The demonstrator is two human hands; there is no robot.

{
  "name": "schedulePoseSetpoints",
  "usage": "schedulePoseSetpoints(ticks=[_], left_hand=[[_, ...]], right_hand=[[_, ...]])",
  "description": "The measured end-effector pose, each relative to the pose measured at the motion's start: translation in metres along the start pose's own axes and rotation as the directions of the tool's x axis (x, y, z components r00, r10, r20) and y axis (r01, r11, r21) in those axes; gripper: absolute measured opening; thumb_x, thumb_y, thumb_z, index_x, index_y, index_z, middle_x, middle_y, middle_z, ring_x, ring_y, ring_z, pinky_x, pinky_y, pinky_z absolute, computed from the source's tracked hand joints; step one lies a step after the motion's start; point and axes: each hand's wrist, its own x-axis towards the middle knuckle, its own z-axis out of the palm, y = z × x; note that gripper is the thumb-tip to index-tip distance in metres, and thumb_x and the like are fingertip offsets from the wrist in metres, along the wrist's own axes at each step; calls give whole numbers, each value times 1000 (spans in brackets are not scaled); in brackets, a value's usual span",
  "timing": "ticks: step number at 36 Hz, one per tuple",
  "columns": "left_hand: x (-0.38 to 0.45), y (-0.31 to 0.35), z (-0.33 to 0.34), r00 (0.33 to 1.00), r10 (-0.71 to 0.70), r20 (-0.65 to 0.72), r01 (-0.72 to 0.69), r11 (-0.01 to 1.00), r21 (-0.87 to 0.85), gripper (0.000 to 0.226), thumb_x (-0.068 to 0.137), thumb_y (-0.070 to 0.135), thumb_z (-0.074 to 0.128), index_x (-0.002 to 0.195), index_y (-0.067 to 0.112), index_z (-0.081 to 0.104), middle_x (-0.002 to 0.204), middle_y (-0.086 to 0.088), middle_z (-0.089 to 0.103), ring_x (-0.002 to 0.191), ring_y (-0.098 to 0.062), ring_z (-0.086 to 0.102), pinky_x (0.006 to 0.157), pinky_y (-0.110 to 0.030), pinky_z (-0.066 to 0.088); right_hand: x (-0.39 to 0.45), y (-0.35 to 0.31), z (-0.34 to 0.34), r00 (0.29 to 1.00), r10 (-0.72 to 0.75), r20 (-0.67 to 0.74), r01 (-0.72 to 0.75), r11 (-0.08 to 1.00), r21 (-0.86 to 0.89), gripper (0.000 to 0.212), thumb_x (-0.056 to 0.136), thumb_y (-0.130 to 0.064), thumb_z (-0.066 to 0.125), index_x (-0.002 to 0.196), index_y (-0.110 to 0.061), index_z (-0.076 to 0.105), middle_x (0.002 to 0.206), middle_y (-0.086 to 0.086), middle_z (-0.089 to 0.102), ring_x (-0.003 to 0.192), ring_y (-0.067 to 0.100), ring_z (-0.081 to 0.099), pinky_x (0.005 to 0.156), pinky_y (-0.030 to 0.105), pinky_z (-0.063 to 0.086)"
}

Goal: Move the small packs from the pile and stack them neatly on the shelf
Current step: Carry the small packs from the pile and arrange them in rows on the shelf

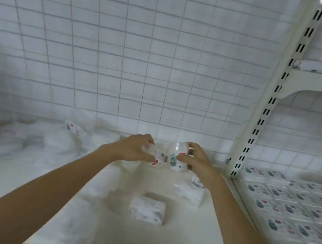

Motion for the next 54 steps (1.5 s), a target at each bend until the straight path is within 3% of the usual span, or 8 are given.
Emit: schedulePoseSetpoints(ticks=[9, 15, 24, 29, 43, 47, 51, 54], left_hand=[[-6, -3, 1, 991, -56, -123, 10, 939, -344, 34, 83, 52, 56, 103, 24, 57, 95, 3, 63, 80, -11, 57, 58, -22, 39], [-12, -5, 6, 986, -92, -137, 22, 897, -442, 45, 82, 65, 45, 104, 28, 60, 92, 5, 67, 85, -13, 63, 77, -28, 49], [-27, -6, -6, 985, -99, 139, 170, 644, -746, 25, 93, 33, 39, 95, 15, 57, 80, -7, 60, 70, -19, 57, 65, -27, 48], [-34, -23, -15, 996, -41, 85, 89, 712, -697, 28, 94, 35, 43, 106, 13, 57, 90, -7, 63, 81, -21, 59, 73, -30, 47], [-47, -15, -7, 998, -37, -54, -15, 665, -746, 38, 83, 45, 60, 99, 11, 65, 90, -3, 73, 85, -18, 69, 74, -26, 51], [-41, 15, 16, 1000, 3, -20, -17, 648, -762, 26, 86, 45, 57, 83, 19, 57, 69, 10, 68, 62, -2, 64, 56, -13, 46], [-35, 60, 48, 994, 74, 79, 17, 619, -786, 49, 73, 57, 65, 102, 18, 59, 97, -1, 71, 90, -16, 68, 88, -37, 51], [-31, 105, 79, 979, 127, 157, 49, 603, -796, 42, 80, 47, 62, 105, 14, 56, 92, -6, 71, 87, -22, 68, 86, -41, 52]], right_hand=[[-20, -7, 35, 997, 57, 44, -68, 944, 322, 33, 90, -2, 44, 117, -17, 54, 109, 13, 61, 95, 25, 61, 83, 40, 49], [-27, -14, 59, 995, 103, 0, -99, 957, 273, 35, 98, -34, 40, 122, -13, 55, 116, 12, 65, 104, 24, 64, 84, 39, 53], [-34, -13, 76, 985, 105, -138, -75, 975, 207, 39, 93, -38, 50, 118, -9, 58, 111, 10, 67, 101, 25, 64, 93, 45, 48], [-38, -18, 80, 982, 100, -159, -67, 977, 204, 20, 88, -31, 60, 101, -16, 61, 89, 1, 68, 77, 13, 67, 63, 25, 53], [-73, -23, 56, 990, 33, -135, -10, 986, 166, 33, 86, -22, 62, 118, -13, 60, 108, 5, 67, 99, 18, 65, 78, 28, 52], [-99, -16, 27, 972, 53, -230, -11, 983, 183, 34, 85, -22, 64, 118, -15, 60, 112, 6, 67, 103, 19, 64, 83, 30, 52], [-138, -12, -14, 941, 56, -335, 11, 981, 195, 35, 86, -19, 62, 120, -12, 58, 113, 7, 67, 105, 21, 63, 84, 33, 53], [-177, -11, -51, 913, 56, -405, 21, 983, 184, 28, 88, -17, 59, 116, -11, 59, 104, 5, 68, 97, 19, 65, 73, 27, 52]])
